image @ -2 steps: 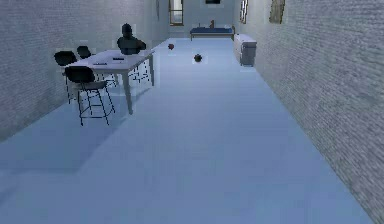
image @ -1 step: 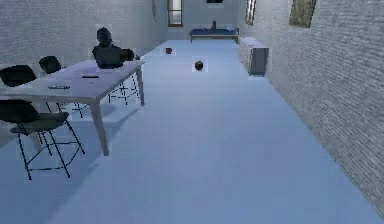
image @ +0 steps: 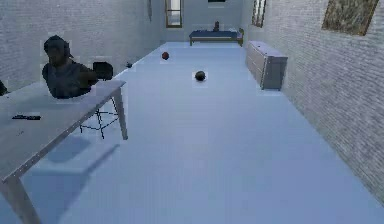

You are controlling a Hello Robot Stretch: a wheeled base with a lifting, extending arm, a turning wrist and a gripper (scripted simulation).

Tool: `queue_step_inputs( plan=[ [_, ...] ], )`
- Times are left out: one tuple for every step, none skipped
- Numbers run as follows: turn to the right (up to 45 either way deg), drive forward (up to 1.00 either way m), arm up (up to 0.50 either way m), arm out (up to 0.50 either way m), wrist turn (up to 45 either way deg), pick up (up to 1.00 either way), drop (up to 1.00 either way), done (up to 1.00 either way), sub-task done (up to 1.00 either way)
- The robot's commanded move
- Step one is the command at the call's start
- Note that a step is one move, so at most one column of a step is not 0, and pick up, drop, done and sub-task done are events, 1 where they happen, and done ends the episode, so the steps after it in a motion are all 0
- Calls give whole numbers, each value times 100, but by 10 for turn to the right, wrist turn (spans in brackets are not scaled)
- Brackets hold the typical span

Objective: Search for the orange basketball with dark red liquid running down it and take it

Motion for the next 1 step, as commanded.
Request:
queue_step_inputs(
  plan=[
    [0,100,0,0,0,0,0,0,0]
  ],
)
